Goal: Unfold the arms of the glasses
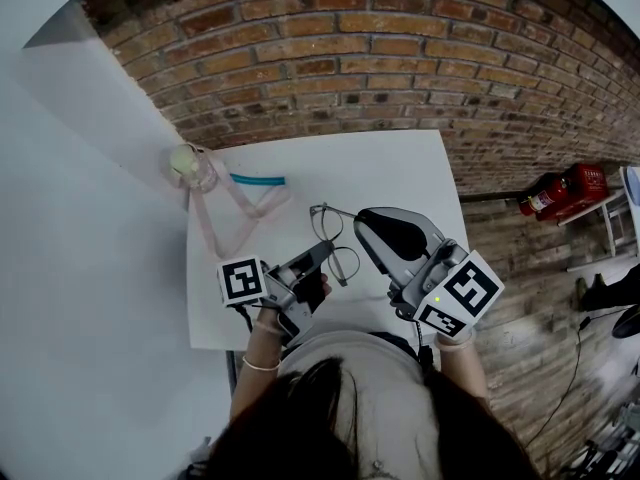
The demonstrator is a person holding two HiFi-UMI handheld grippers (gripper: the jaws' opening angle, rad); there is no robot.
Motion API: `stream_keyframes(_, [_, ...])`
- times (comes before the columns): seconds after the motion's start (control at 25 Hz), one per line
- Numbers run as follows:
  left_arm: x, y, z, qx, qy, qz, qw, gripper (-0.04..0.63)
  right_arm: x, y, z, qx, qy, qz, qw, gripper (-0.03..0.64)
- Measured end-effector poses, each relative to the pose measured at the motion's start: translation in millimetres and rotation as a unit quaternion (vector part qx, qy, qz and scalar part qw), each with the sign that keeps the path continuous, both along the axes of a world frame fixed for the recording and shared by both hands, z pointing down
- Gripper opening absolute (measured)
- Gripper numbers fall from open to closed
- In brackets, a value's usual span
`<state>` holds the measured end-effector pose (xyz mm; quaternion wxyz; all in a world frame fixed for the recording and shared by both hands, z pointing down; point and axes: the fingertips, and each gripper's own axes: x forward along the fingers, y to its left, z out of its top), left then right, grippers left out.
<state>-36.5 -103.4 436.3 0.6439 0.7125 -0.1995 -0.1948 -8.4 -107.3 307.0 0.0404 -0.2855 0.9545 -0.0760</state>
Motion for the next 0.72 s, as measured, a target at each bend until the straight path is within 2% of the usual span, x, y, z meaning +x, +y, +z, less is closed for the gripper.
stream_keyframes(0.72, [6.8, 4.5, 2.1, -0.003, -0.001, 0.014, 0.9999, 0.023, 2.5, -10.6, -5.4, 0.002, -0.006, 0.012, 1.0, 0.032])
